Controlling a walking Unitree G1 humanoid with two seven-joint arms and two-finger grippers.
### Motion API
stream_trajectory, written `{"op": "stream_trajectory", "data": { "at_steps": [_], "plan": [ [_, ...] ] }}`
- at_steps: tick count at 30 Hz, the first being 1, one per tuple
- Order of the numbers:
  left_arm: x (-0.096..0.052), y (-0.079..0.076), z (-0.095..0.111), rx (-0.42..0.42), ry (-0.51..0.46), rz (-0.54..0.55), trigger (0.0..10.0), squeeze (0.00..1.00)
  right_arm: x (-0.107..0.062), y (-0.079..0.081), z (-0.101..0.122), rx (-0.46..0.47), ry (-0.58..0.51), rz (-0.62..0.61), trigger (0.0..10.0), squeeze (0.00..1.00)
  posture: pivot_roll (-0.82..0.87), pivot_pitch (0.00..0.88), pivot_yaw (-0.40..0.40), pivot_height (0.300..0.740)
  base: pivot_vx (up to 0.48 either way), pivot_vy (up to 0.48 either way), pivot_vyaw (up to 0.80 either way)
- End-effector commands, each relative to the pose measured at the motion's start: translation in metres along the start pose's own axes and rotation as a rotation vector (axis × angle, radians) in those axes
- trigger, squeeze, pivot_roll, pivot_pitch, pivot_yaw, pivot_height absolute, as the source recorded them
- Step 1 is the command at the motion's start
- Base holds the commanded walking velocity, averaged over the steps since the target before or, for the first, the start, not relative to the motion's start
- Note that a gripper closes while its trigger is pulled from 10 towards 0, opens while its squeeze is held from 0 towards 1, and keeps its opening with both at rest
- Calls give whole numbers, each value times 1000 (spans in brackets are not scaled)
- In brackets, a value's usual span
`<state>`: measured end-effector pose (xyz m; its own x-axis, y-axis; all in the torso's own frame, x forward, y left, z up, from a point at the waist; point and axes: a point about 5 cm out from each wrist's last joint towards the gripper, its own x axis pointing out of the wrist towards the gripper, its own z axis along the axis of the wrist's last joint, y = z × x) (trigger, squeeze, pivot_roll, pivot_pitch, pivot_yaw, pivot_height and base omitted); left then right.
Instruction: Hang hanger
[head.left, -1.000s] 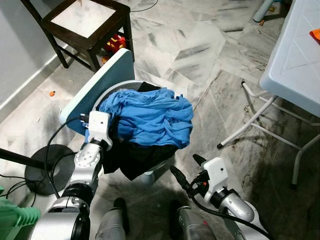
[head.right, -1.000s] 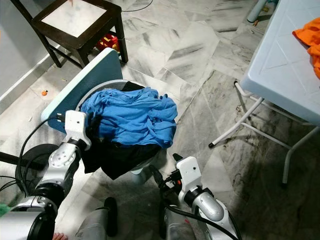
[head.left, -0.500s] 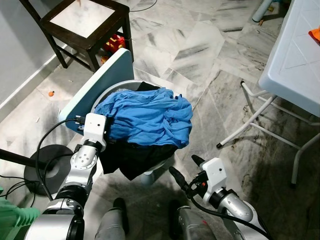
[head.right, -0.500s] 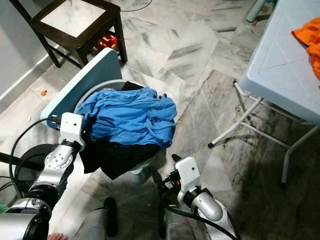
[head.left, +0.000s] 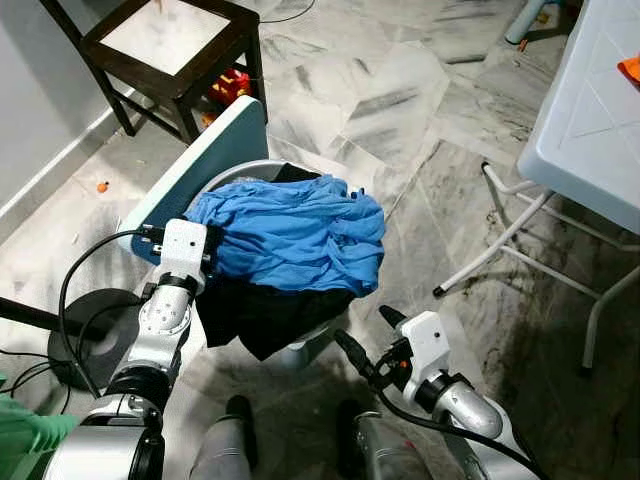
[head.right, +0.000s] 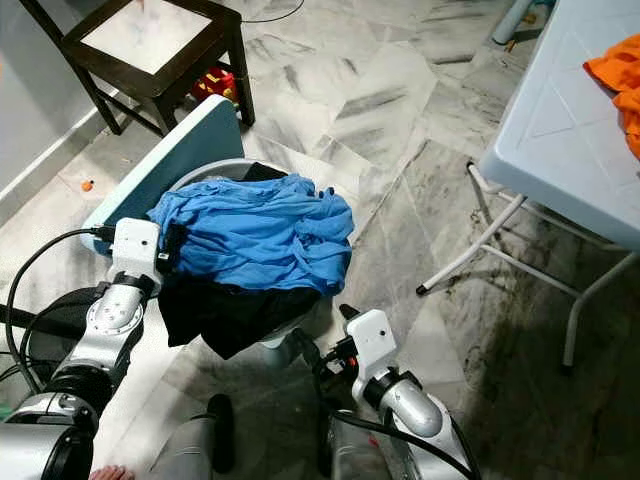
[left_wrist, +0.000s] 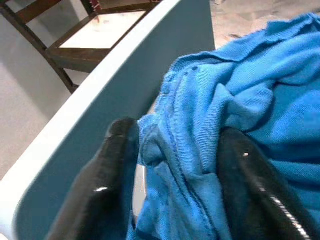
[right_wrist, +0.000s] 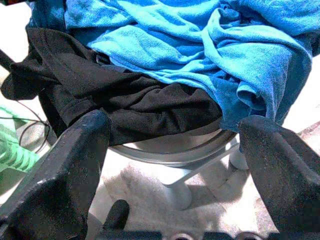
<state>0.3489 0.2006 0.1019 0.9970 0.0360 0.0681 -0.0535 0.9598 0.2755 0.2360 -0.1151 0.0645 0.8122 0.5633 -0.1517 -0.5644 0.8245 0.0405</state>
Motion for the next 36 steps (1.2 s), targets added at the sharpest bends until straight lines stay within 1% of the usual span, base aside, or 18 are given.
{"op": "stream_trajectory", "data": {
  "at_steps": [1,2,3,7,14,15,16,18,20,21,22,24,29,30,32,34,35,36],
  "plan": [
    [-2,6,-7,-17,40,39,10000,1000,-5,1,-10,12,37,1,10000,0,-91,347,-75,740,0,0,0],
    [-2,8,-7,-27,45,54,10000,1000,-5,1,-10,12,37,2,10000,0,-91,347,-76,740,0,0,0],
    [-1,12,-7,-45,53,74,10000,0,-5,1,-10,11,37,2,10000,0,-92,347,-77,740,0,0,0],
    [1,16,-4,-76,39,86,10000,0,-6,1,-10,11,39,4,10000,0,-92,348,-77,740,0,0,0],
    [-2,9,-5,-150,31,71,10000,12,-5,2,-11,14,40,5,10000,0,-89,352,-75,740,0,0,0],
    [-2,7,-5,-157,32,59,10000,1000,-5,2,-11,14,40,5,10000,0,-88,352,-75,740,0,0,0],
    [-2,7,-5,-157,32,59,10000,1000,-5,2,-11,14,40,5,10000,0,-88,352,-75,740,0,0,0],
    [-4,-3,-6,-180,29,-11,10000,1000,-4,2,-11,16,41,5,10000,0,-86,352,-74,740,0,0,0],
    [-5,-6,-7,-182,36,-20,10000,1000,-4,2,-11,16,41,5,10000,0,-86,352,-74,740,0,0,0],
    [-6,-8,-8,-203,43,-41,10000,1000,-4,3,-11,16,41,5,10000,0,-84,352,-73,740,0,0,0],
    [-6,-8,-8,-203,43,-41,10000,1000,-4,3,-11,16,41,5,10000,0,-84,352,-73,740,0,0,0],
    [-7,-16,-9,-227,43,-92,10000,1000,-4,3,-11,15,41,5,10000,0,-83,352,-74,740,0,0,0],
    [-7,-19,-10,-224,56,-107,10000,1000,-3,3,-11,15,41,7,10000,0,-83,351,-74,740,0,0,0],
    [-7,-19,-9,-223,56,-103,10000,0,-3,2,-11,15,41,7,10000,0,-83,350,-75,740,0,0,0],
    [-6,-18,-8,-220,48,-99,10000,0,-3,2,-11,14,41,7,10000,0,-84,350,-75,740,0,0,0],
    [-6,-16,-5,-190,28,-91,10000,0,-3,2,-11,13,41,6,10000,0,-82,348,-74,740,0,0,0],
    [-6,-16,-5,-190,28,-91,10000,0,-3,2,-11,13,41,6,10000,0,-82,348,-74,740,0,0,0],
    [-7,-15,-2,-157,1,-72,10000,0,-3,1,-12,13,41,5,10000,0,-79,348,-72,740,0,0,0]
  ]
}}
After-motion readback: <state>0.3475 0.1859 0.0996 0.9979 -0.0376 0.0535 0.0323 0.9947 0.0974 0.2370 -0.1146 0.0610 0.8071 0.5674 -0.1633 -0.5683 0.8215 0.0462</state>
